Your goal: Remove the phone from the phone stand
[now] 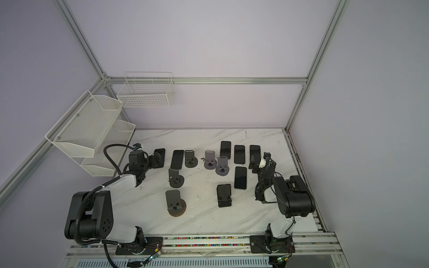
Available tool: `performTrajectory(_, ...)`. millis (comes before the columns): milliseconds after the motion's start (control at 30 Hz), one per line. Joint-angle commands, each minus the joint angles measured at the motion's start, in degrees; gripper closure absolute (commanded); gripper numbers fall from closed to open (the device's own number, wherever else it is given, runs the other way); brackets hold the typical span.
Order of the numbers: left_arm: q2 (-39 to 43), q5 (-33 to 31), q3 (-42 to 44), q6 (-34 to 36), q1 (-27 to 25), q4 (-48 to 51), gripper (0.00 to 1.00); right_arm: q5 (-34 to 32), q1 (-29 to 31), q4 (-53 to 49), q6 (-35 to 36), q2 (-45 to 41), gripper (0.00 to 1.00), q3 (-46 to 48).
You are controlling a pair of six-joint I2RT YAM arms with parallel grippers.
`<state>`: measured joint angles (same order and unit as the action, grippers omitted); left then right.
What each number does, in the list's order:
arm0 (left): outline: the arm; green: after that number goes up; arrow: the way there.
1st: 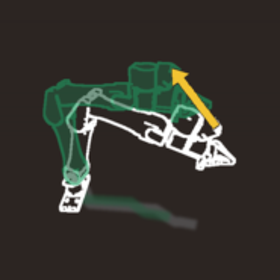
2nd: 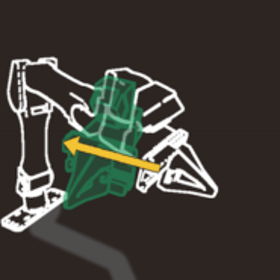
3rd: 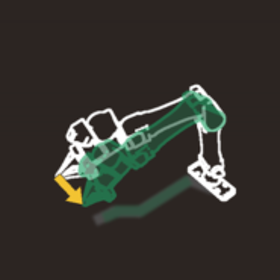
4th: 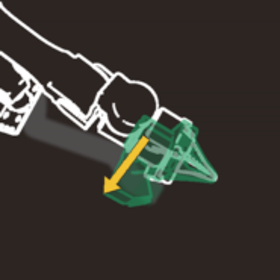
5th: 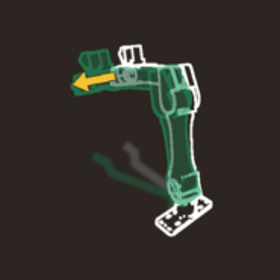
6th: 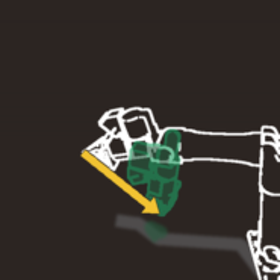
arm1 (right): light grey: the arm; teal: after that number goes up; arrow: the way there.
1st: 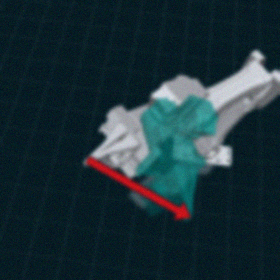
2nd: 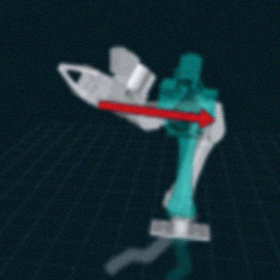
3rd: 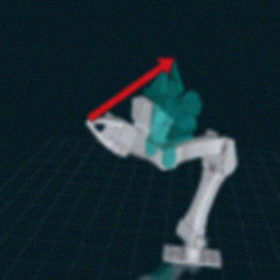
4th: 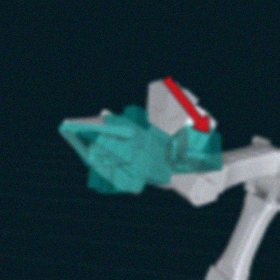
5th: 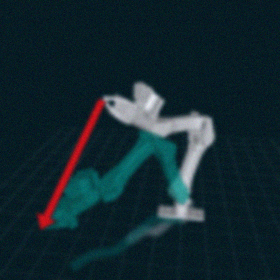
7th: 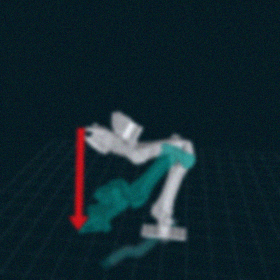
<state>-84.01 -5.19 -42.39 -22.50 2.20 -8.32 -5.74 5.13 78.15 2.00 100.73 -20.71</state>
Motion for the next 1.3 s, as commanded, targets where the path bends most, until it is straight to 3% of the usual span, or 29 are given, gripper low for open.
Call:
performTrajectory(0, 0.16, -1.68, -1.28, 4.11, 0.35, 0.57, 0.0, 2.04, -0.38, 1.17, 2.31, -0.15, 0.02, -3.17)
performTrajectory(133, 1.77, -5.14, 1.08, 8.34, 0.36, -1.6, 0.0, -1.46, -0.46, -1.59, 0.52, 1.46, 0.02, -6.12)
performTrajectory(267, 4.38, -1.32, 10.75, 19.97, 0.35, -19.63, 0.0, -1.67, -0.47, -1.58, 0.89, 1.56, 0.03, -6.26)
performTrajectory(333, 2.59, -1.97, 15.15, 19.63, 0.45, -30.01, 0.0, -1.71, -0.47, -2.14, 0.9, 1.32, 0.03, -6.32)
performTrajectory(467, -3.34, 1.98, 16.83, 21.69, 0.44, -37.03, 0.01, -1.89, -0.47, -1.94, 0.89, 1.33, 0.03, -6.19)
performTrajectory(667, -4.6, 1.19, 18.76, 20.71, 0.44, -39.91, 0.0, -1.94, -0.47, -1.92, 0.92, 1.32, 0.02, -6.21)
performTrajectory(767, -6.31, 1.94, 20.58, 21.79, 0.44, -45.83, 0.0, -2.1, -0.47, -1.86, 0.91, 1.32, 0.03, -6.11)
performTrajectory(1267, -5.7, 2.38, 20.28, 22.29, 0.44, -44.32, 0.0, -2.26, -0.49, -2.05, 0.95, 1.24, 0.03, -6.24)
